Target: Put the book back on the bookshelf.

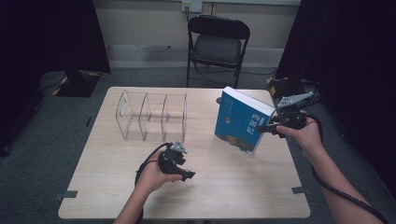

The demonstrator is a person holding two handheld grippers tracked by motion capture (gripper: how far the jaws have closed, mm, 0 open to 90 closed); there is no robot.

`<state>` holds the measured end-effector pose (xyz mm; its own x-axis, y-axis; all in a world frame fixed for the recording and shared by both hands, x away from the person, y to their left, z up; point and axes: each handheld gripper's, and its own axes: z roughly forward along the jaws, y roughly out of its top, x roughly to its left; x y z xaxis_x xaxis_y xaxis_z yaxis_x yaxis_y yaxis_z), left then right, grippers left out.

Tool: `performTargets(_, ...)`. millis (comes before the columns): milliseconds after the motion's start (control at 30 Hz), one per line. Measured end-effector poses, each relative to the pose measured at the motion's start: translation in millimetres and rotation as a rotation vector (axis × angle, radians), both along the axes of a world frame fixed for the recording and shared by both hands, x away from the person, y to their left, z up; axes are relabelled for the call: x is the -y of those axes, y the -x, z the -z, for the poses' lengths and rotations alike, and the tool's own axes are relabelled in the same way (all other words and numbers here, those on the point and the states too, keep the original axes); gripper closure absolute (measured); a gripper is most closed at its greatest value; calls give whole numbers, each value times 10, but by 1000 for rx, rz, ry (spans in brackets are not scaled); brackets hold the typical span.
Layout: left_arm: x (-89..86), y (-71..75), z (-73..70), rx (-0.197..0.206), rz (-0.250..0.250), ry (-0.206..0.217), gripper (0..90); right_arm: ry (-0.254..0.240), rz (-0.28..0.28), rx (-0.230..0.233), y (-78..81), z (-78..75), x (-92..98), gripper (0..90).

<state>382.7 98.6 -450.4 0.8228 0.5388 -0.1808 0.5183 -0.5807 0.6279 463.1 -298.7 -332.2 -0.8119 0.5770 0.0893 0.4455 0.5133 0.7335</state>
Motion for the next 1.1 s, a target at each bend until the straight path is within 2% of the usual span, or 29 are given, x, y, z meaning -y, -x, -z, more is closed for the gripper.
performTargets(100,2,3,14,-12,1,10,316,45,4,-11,-11,-64,-16,538)
performTargets(133,2,3,15,-15,3,2,316,45,4,-11,-11,-64,-16,538)
performTargets(167,8,8,17,-6,-1,-6,316,70,7,-31,-28,-91,-24,539)
performTargets(200,24,23,24,-11,-8,12,316,75,7,-41,-42,-103,-29,538)
performTargets(300,22,27,21,-3,-4,2,316,97,3,-63,-61,-132,-47,529)
performTargets(333,23,28,22,-5,-3,6,315,113,-2,-68,-68,-159,-64,515)
performTargets(433,22,30,22,-5,2,4,311,116,0,-90,-83,-221,-103,486)
performTargets(500,12,21,10,-3,22,-22,305,150,11,-106,-102,-269,-137,436)
performTargets(567,20,29,25,-10,15,-1,301,175,15,-112,-123,-289,-173,410)
performTargets(633,19,31,33,-9,13,-8,297,185,27,-125,-143,-307,-202,418)
performTargets(667,25,40,52,-18,-2,3,289,186,36,-137,-160,-325,-226,402)
performTargets(833,8,34,60,-18,6,-9,290,204,57,-144,-201,-379,-292,352)
performTargets(900,10,38,55,-18,0,1,291,245,48,-138,-219,-385,-337,314)
performTargets(933,18,47,56,-16,-17,17,292,251,64,-151,-228,-389,-360,301)
performTargets(967,15,45,53,-14,-12,16,294,260,70,-151,-242,-388,-387,303)
performTargets(1000,16,47,53,-15,-18,23,296,290,75,-152,-255,-383,-436,342)
performTargets(1033,-1,36,42,-11,6,0,297,304,66,-160,-259,-380,-456,410)
performTargets(1067,-2,37,44,-12,5,4,297,304,66,-160,-259,-380,-456,410)
performTargets(1100,-3,37,45,-11,4,4,297,318,49,-165,-265,-371,-477,463)
